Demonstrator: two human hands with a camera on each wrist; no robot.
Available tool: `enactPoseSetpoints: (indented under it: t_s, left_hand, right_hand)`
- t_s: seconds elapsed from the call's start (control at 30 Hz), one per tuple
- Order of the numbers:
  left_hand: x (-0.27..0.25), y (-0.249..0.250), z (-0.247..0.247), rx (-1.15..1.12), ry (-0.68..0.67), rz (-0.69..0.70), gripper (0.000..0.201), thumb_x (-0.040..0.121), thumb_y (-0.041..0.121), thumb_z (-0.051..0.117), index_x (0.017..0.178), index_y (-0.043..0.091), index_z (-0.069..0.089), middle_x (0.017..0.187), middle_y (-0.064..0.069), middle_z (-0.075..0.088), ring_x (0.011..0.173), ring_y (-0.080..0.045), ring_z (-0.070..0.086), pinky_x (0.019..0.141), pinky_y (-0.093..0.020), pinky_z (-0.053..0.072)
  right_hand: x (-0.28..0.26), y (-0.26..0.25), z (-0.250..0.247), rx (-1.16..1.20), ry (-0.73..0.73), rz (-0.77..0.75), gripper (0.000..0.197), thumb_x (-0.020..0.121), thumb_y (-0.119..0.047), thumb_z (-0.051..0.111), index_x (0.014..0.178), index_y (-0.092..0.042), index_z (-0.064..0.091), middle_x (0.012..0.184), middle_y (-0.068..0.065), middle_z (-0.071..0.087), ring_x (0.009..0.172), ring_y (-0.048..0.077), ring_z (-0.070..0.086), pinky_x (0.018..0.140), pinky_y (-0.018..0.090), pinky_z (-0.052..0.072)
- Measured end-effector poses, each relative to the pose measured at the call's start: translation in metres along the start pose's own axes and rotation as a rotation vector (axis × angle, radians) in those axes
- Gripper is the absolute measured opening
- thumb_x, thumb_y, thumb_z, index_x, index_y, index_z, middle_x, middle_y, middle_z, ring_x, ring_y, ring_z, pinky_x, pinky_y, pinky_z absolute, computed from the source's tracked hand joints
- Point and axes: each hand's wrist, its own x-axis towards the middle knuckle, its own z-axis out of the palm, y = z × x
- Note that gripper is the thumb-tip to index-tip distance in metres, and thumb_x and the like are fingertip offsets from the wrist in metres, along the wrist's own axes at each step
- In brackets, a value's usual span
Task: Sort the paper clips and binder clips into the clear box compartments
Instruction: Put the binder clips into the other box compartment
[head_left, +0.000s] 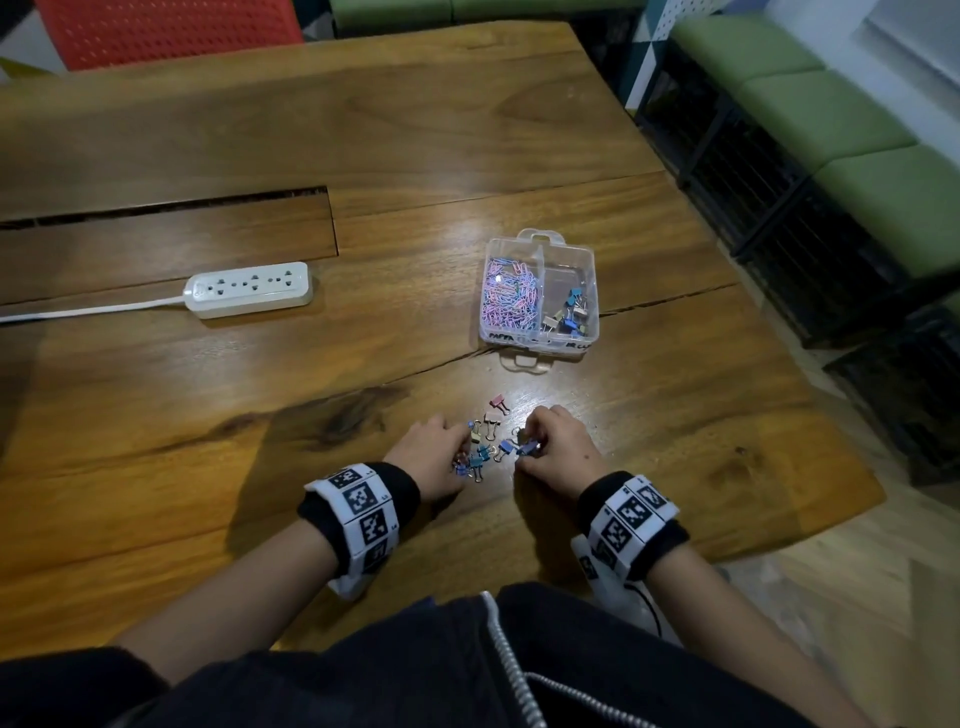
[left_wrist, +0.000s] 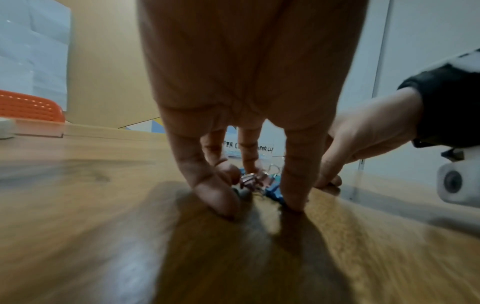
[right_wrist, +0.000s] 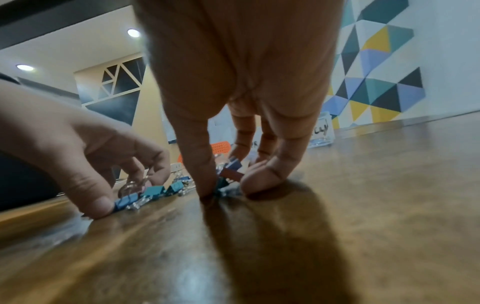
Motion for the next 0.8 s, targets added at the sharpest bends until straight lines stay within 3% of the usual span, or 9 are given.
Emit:
enactPoseSetpoints:
  t_s: [0.1,0.17,0.27,0.4,0.5,0.63,0.7,0.73,0.8]
  left_hand:
    - [0.004,0.002,0.002,-0.010,0.019,0.014,0.034,0.081,0.023,0.063,0.111,0.017,0.049,0.116,-0.004,0.046,0.097,-0.017,0.046,0.078,-0.024,0.042]
    - [0.005,0.005,0.004,-0.009,0.048,0.036,0.029,0.081,0.021,0.062,0.106,0.016,0.049,0.114,-0.003,0.047,0.092,-0.015,0.044,0.075,-0.023,0.042]
    - [0.007,0.010,0.005,0.019,0.074,0.067,0.025,0.082,0.021,0.059,0.104,0.016,0.050,0.111,-0.004,0.051,0.092,-0.017,0.045,0.071,-0.023,0.038]
    - [0.006,0.013,0.005,0.074,0.075,0.107,0.045,0.084,0.022,0.057,0.127,0.016,0.046,0.121,-0.006,0.052,0.107,-0.023,0.049,0.084,-0.030,0.044]
    - [0.005,0.015,0.004,0.089,0.081,0.144,0.045,0.086,0.020,0.053,0.130,0.016,0.044,0.123,-0.005,0.052,0.108,-0.023,0.049,0.086,-0.030,0.044]
    - [0.007,0.011,0.005,0.052,0.102,0.162,0.034,0.085,0.015,0.049,0.120,0.014,0.049,0.114,-0.007,0.055,0.103,-0.024,0.051,0.080,-0.028,0.041]
    - [0.007,0.007,0.004,-0.006,0.122,0.143,0.025,0.084,0.015,0.051,0.109,0.013,0.052,0.105,-0.007,0.055,0.098,-0.023,0.051,0.080,-0.029,0.044]
    - [0.007,0.006,0.002,-0.051,0.130,0.124,0.022,0.084,0.015,0.053,0.105,0.012,0.053,0.100,-0.005,0.054,0.094,-0.021,0.050,0.079,-0.028,0.045]
    - [0.007,0.001,-0.003,-0.139,0.160,0.094,0.014,0.080,0.013,0.058,0.092,0.012,0.051,0.091,-0.001,0.049,0.085,-0.018,0.047,0.070,-0.024,0.042]
  right_hand:
    - [0.004,0.003,-0.003,-0.034,-0.002,-0.009,0.018,0.075,-0.006,0.064,0.081,-0.014,0.050,0.086,-0.001,0.047,0.080,0.013,0.044,0.057,0.009,0.029]
    - [0.008,0.005,-0.005,-0.016,-0.012,0.007,0.011,0.076,-0.003,0.062,0.083,-0.008,0.055,0.086,-0.001,0.050,0.081,0.013,0.047,0.057,0.011,0.032]
    - [0.015,0.007,-0.016,0.057,0.003,0.043,0.011,0.078,-0.002,0.061,0.078,-0.011,0.054,0.082,-0.003,0.051,0.081,0.014,0.050,0.061,0.013,0.037]
    - [0.036,-0.004,-0.056,0.204,0.166,0.050,0.011,0.081,-0.002,0.060,0.087,-0.010,0.055,0.078,-0.007,0.050,0.071,0.007,0.051,0.056,0.015,0.042]
    - [0.058,-0.011,-0.084,0.308,0.318,0.036,0.015,0.081,-0.005,0.062,0.095,-0.005,0.059,0.090,0.002,0.057,0.079,0.014,0.056,0.065,0.018,0.048]
    - [0.082,-0.011,-0.097,0.324,0.364,0.075,0.030,0.083,-0.012,0.061,0.112,-0.002,0.058,0.112,0.008,0.061,0.092,0.014,0.057,0.071,0.014,0.047]
    - [0.082,-0.011,-0.095,0.327,0.335,0.048,0.033,0.085,-0.012,0.058,0.117,-0.003,0.054,0.116,0.005,0.057,0.096,0.013,0.055,0.065,0.008,0.049]
    - [0.078,-0.011,-0.090,0.316,0.340,0.020,0.031,0.086,-0.011,0.056,0.117,-0.004,0.054,0.115,0.004,0.056,0.095,0.014,0.055,0.067,0.011,0.051]
    - [0.065,-0.011,-0.072,0.231,0.349,-0.081,0.025,0.086,-0.007,0.055,0.111,-0.005,0.057,0.113,0.009,0.059,0.095,0.018,0.056,0.083,0.027,0.053]
